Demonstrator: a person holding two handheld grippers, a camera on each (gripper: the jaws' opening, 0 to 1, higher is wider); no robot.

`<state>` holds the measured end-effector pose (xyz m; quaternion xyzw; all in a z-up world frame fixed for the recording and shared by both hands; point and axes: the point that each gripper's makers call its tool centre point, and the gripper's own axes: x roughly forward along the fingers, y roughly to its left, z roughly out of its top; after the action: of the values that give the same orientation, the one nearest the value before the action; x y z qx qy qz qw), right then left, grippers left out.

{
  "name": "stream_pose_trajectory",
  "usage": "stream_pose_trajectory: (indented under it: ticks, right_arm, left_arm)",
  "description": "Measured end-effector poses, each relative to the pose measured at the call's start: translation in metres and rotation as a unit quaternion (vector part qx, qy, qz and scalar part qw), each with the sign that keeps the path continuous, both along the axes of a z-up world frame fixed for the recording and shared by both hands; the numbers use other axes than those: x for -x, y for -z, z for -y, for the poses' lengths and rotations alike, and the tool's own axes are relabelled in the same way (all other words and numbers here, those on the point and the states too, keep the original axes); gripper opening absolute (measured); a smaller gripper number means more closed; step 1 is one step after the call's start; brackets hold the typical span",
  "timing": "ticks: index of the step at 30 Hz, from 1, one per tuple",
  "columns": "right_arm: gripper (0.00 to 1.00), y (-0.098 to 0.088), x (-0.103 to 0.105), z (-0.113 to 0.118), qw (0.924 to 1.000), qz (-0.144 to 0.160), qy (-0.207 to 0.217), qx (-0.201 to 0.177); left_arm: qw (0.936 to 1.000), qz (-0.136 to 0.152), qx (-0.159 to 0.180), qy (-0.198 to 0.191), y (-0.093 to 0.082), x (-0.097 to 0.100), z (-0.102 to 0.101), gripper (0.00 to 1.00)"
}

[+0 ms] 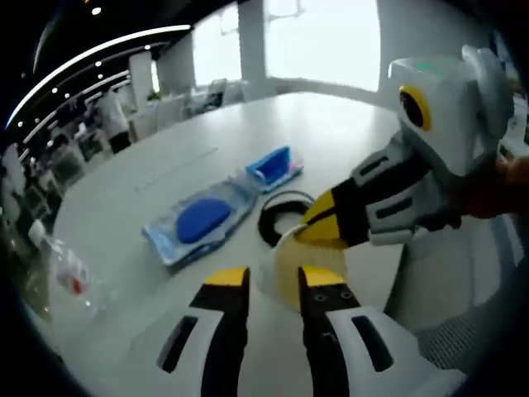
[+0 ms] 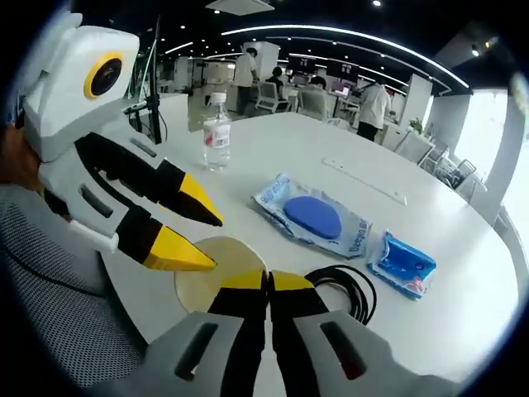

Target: Arrange the tabletop items into an orderly group along one side of the table until the central work area is clear of visible clutter.

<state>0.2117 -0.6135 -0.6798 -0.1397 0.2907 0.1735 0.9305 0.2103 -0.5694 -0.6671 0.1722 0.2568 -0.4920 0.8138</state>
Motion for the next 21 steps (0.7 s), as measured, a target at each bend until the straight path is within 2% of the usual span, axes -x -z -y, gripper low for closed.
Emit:
stream_pose_trajectory:
  ticks: [6,14,21]
  right_arm:
    - [0.00,0.001,0.000,-0.001,1.0000,-0.003,0.001,-0.003]
    - [0.00,0.000,-0.001,0.003,0.9999,-0.004,0.008,-0.008]
    - [0.00,-0.001,-0.002,0.005,0.9999,-0.001,0.010,-0.004]
  left_arm:
    - [0.9998,0.015,0.006,0.010,-0.002,0.000,-0.002,0.36]
    - [0.9996,0.001,0.026,0.009,-0.005,0.001,-0.005,0.48]
    - [0.9987,-0.017,0.046,-0.015,-0.010,-0.003,-0.020,0.59]
